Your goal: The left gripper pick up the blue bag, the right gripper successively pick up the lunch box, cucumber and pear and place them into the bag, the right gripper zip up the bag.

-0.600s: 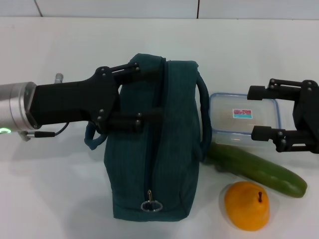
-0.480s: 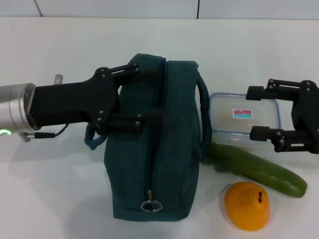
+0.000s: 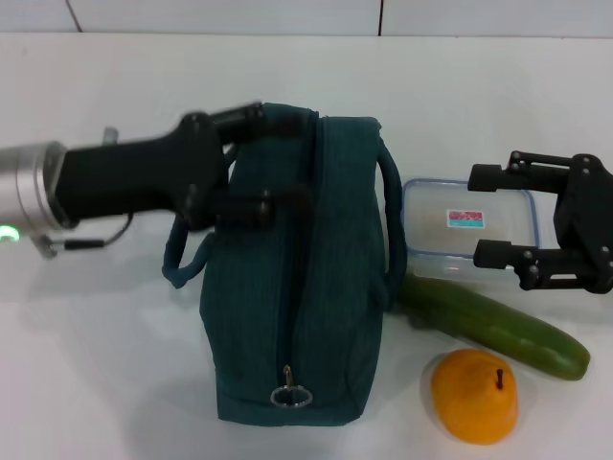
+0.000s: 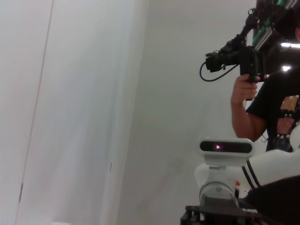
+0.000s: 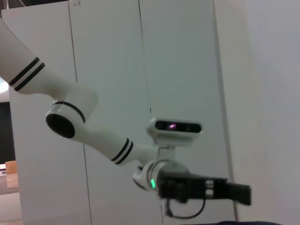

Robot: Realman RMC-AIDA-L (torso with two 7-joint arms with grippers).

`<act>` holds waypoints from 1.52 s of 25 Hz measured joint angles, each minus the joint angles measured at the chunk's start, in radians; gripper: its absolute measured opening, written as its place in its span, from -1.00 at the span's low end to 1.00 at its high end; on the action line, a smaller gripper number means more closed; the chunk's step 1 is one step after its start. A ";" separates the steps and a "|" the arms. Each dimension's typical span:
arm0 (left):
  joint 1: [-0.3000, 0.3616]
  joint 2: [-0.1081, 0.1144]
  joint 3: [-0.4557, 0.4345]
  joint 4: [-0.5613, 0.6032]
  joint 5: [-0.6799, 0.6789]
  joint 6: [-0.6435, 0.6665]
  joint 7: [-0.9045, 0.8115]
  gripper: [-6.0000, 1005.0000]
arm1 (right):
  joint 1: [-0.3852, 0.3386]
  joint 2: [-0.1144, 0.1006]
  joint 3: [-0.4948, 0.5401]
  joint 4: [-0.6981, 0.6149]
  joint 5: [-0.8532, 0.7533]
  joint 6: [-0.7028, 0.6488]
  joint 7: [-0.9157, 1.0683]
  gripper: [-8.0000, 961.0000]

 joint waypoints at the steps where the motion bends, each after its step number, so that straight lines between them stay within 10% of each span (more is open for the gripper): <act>1: -0.012 0.009 -0.009 0.000 0.001 -0.008 -0.051 0.72 | 0.000 0.000 0.000 0.000 0.000 0.001 0.000 0.52; 8: -0.082 0.071 -0.023 0.003 0.012 -0.034 -0.303 0.71 | -0.006 -0.002 0.020 0.000 0.000 0.002 -0.002 0.52; 16: -0.075 0.091 -0.055 0.040 0.031 -0.035 -0.277 0.70 | 0.000 -0.008 0.026 0.000 0.000 0.009 -0.002 0.52; 22: 0.040 0.082 -0.295 0.276 0.149 -0.077 -0.373 0.69 | 0.002 -0.003 0.026 -0.008 0.000 0.025 -0.002 0.52; 25: 0.113 0.049 -0.504 0.466 0.329 -0.149 -0.517 0.69 | 0.002 -0.001 0.026 -0.014 0.000 0.027 0.001 0.52; 30: 0.200 -0.093 -0.819 0.781 0.728 -0.171 -0.762 0.68 | -0.002 0.000 0.034 -0.022 0.000 0.029 0.003 0.52; 33: 0.246 -0.141 -0.867 0.895 0.843 -0.168 -0.846 0.68 | -0.003 0.001 0.035 -0.023 0.000 0.029 0.003 0.52; 38: 0.307 -0.160 -0.869 0.954 0.913 -0.155 -0.905 0.67 | 0.000 -0.003 0.035 -0.023 -0.009 0.029 0.003 0.52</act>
